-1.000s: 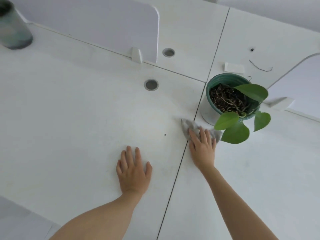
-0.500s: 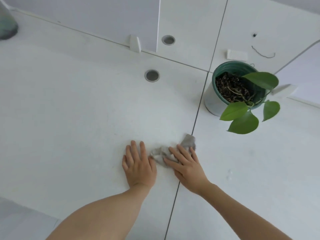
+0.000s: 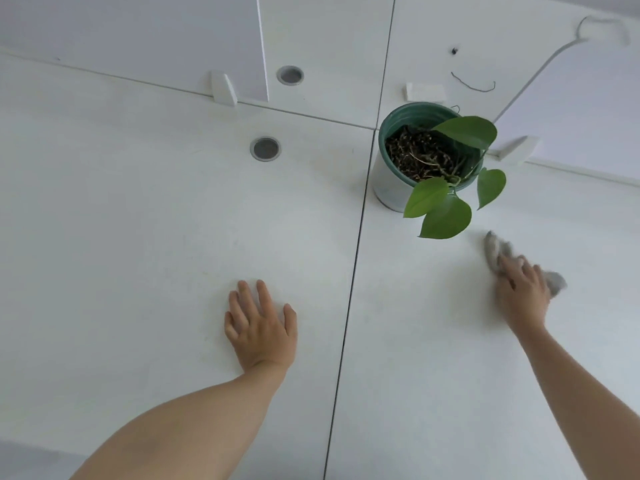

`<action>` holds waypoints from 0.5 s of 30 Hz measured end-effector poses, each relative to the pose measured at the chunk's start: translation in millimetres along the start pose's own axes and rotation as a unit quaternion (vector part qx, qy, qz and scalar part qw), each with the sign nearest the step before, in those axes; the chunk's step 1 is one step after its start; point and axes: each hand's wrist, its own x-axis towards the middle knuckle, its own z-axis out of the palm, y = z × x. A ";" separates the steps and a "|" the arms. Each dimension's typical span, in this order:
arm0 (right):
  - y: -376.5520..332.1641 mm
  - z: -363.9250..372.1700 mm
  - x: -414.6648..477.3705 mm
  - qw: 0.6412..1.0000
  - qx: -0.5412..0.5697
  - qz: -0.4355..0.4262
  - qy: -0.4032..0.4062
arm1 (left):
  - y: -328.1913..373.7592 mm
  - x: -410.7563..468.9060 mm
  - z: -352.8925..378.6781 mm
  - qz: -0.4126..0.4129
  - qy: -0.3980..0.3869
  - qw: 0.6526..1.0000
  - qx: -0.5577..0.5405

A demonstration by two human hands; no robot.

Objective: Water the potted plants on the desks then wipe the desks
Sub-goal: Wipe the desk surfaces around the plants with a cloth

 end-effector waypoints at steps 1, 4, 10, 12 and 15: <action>-13.7 -0.8 10.6 0.999 0.015 0.047 0.018 | 0.2 -0.3 0.3 0.000 0.001 1.000 -0.002; -61.5 2.6 46.0 0.991 0.065 0.115 0.037 | -0.1 -0.3 1.3 0.000 0.009 1.000 -0.003; -125.8 14.5 66.1 0.996 0.079 -0.038 -0.028 | 2.5 -0.4 1.0 -0.003 0.014 1.000 0.003; -129.2 16.9 50.7 0.995 0.075 -0.059 -0.029 | 2.7 -1.0 0.6 -0.005 0.013 1.000 0.000; -118.0 27.0 25.3 0.998 0.055 -0.022 -0.001 | 2.7 -1.4 -1.6 -0.001 0.002 1.000 0.010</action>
